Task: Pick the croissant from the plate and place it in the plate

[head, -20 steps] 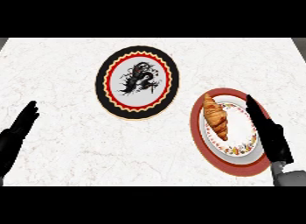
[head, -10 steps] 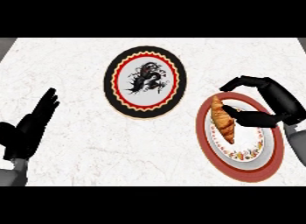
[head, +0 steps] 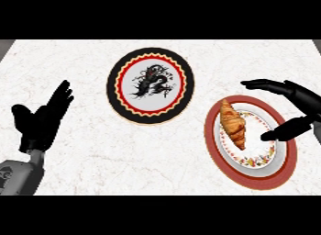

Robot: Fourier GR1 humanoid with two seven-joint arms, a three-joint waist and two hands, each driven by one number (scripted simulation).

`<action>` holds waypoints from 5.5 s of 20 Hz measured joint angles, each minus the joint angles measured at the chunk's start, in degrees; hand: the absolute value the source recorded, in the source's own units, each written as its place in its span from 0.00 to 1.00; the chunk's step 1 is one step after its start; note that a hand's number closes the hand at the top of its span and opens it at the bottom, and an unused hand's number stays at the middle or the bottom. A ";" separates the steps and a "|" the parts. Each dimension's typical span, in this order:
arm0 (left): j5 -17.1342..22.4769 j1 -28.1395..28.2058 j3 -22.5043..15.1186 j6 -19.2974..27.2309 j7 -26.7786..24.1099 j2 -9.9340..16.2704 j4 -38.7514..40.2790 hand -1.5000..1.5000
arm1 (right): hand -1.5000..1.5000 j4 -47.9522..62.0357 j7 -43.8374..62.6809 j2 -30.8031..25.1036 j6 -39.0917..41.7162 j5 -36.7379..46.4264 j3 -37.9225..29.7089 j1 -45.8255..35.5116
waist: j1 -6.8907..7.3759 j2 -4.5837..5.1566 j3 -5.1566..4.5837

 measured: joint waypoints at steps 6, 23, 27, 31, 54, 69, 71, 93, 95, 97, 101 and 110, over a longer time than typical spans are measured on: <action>-1.45 -0.22 0.83 0.66 0.17 -1.52 1.44 0.50 | 0.00 5.64 -2.11 -0.47 -1.12 9.06 2.70 -5.82 | -0.71 -0.34 -0.08; -4.85 2.41 2.86 -0.18 1.75 -3.60 -1.37 0.50 | 0.00 -1.77 10.10 1.32 -0.54 29.50 9.22 -5.94 | -1.60 -0.70 -0.14; -5.55 1.46 3.48 -0.59 1.98 -4.47 -0.80 0.50 | 0.00 -2.42 13.98 3.43 0.74 34.27 10.32 -6.79 | -1.59 -0.68 -0.14; -6.10 1.90 4.56 -1.67 2.00 -4.81 -1.04 0.50 | 0.00 -3.83 16.02 4.75 2.62 38.28 10.48 -6.01 | -1.61 -0.70 -0.15; -10.23 2.43 9.05 -5.59 3.68 -8.10 -2.26 0.50 | 1.00 6.43 15.14 15.86 1.10 58.55 8.59 -7.88 | -1.42 -0.82 -0.28; -11.91 0.85 9.93 -6.36 4.19 -9.98 -1.18 0.50 | 1.00 1.42 20.52 27.06 0.83 59.53 7.67 -5.23 | -1.08 -1.36 -0.82; -12.09 0.23 9.28 -6.73 4.13 -10.23 -1.12 0.50 | 1.00 -0.07 25.14 29.83 1.01 56.73 8.63 -4.73 | 0.30 -1.17 -0.80; -12.61 -3.24 8.35 -7.72 5.68 -10.57 0.24 0.50 | 1.00 -13.95 91.41 37.07 -43.33 43.54 26.41 -21.76 | 3.54 -0.53 -0.22; -12.55 -3.33 8.70 -7.85 5.09 -10.57 0.85 0.50 | 1.00 -10.95 94.46 37.03 -46.42 42.09 27.87 -24.85 | 3.12 -0.36 -0.23; -12.80 -3.18 8.79 -7.52 5.24 -10.72 0.77 0.50 | 1.00 -7.94 95.76 37.00 -48.01 40.14 27.83 -28.15 | 2.45 -0.33 -0.22; -12.68 -2.00 9.60 -7.88 3.71 -10.44 0.91 0.50 | 1.00 0.15 94.92 36.98 -52.02 36.75 27.10 -31.74 | 1.76 -0.19 -0.20; -12.94 -1.16 10.29 -7.51 4.83 -10.55 -1.00 0.50 | 1.00 16.55 82.27 37.09 -52.63 27.55 23.82 -33.04 | 0.67 -0.03 -0.15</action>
